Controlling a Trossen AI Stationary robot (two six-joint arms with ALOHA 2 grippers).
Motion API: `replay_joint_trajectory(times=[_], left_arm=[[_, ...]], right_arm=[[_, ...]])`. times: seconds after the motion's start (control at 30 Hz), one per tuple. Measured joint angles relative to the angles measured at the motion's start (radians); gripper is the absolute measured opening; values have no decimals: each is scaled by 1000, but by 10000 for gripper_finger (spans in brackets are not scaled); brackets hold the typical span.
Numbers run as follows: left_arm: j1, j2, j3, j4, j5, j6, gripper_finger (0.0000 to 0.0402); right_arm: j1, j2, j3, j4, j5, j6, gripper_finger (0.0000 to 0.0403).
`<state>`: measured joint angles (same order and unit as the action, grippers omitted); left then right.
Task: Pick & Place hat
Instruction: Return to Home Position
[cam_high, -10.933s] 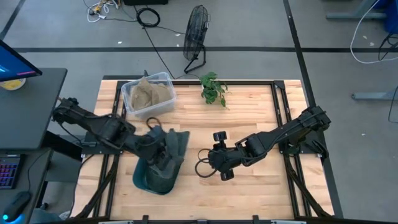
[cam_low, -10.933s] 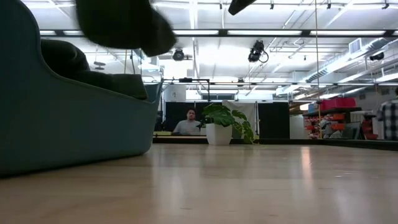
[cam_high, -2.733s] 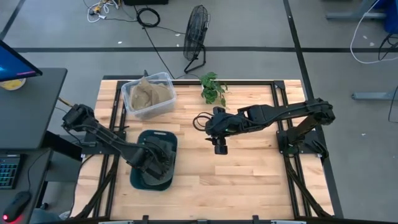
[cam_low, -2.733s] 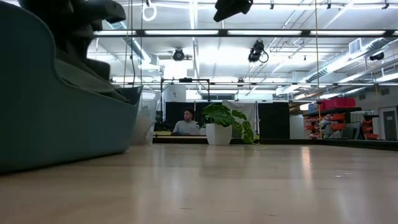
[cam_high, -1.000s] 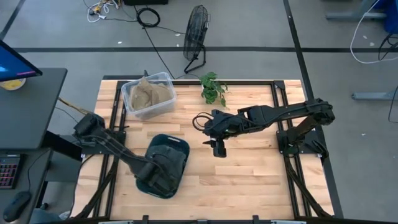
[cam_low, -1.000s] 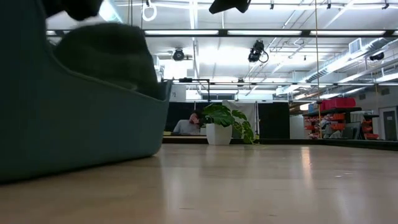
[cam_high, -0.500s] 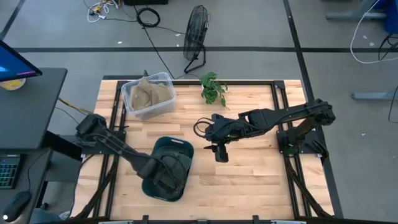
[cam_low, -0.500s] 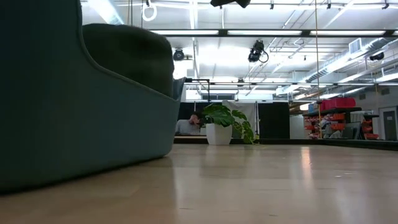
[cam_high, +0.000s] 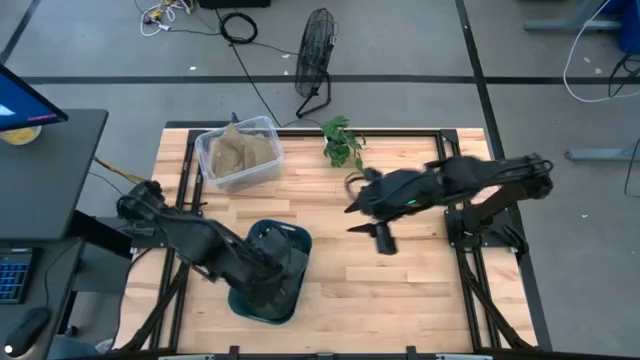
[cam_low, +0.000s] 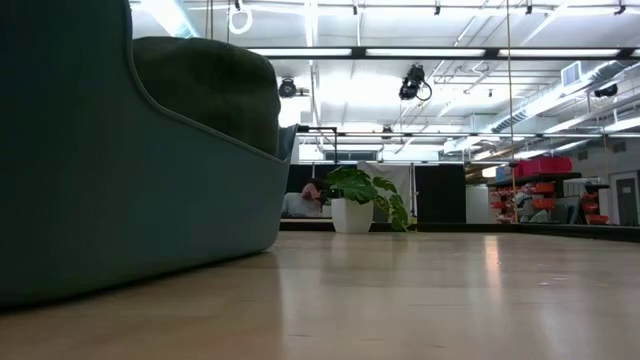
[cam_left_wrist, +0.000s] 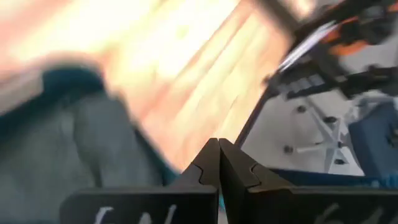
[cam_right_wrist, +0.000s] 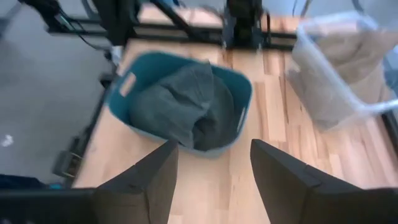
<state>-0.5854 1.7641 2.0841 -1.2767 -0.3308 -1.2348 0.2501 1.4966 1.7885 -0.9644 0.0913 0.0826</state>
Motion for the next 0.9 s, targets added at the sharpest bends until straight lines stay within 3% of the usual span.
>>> replay_joint_trajectory(times=[0.2,0.3,0.37,0.5,0.7,0.8,0.9], left_arm=[[-7,-2,251,20,-196,519,2],[-15,-31,255,71,-286,753,2],[-20,-69,230,39,-329,776,2],[-19,-139,189,-106,-368,666,2],[-21,-271,-58,-93,-418,616,2],[-20,-387,-269,58,-442,605,2],[-6,-511,-518,312,-439,627,2]], right_arm=[[31,-103,123,-76,-3,-12,185],[36,-187,127,-74,-3,-12,173],[35,-251,107,-73,-2,-6,165],[35,-374,18,-65,6,13,153],[35,-568,-242,79,29,7,143],[35,-660,-385,184,32,3,141],[35,-754,-509,288,32,3,141]])
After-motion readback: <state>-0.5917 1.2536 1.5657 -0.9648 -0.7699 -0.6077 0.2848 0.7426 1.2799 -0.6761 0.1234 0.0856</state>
